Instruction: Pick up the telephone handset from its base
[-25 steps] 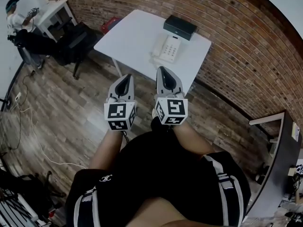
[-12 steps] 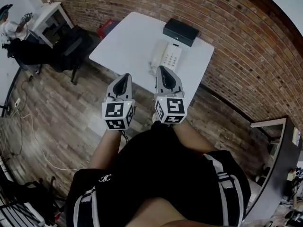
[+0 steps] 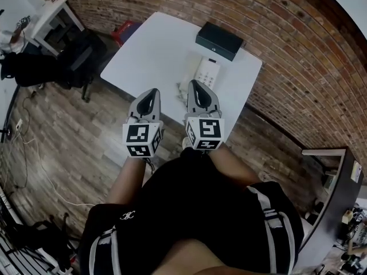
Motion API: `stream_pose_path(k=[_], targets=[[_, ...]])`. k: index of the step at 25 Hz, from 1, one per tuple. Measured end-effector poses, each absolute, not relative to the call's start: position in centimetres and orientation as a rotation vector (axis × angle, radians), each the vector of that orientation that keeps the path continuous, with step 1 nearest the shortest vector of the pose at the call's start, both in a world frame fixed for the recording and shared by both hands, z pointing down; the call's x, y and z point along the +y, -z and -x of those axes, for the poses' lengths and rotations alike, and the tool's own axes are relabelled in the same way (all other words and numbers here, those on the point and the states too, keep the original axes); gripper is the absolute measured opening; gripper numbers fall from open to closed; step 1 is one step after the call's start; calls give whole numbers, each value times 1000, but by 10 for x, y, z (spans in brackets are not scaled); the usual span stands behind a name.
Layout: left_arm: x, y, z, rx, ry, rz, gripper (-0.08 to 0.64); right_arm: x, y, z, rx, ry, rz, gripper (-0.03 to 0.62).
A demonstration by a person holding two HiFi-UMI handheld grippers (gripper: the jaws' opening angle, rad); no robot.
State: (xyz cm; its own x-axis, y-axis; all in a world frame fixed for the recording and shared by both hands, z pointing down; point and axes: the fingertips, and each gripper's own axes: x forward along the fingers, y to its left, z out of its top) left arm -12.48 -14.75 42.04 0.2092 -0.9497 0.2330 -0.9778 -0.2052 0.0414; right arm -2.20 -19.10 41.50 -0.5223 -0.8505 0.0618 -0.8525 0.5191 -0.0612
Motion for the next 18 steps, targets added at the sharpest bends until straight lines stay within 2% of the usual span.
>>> stream_pose_path(k=[11, 18], targets=[[-223, -431, 93, -1796, -286, -2293, 2, -264, -444, 0, -2648, -228, -1511, -2], [-252, -438, 103, -1779, -299, -2297, 2, -298, -461, -9, -2615, -314, -1624, -2]])
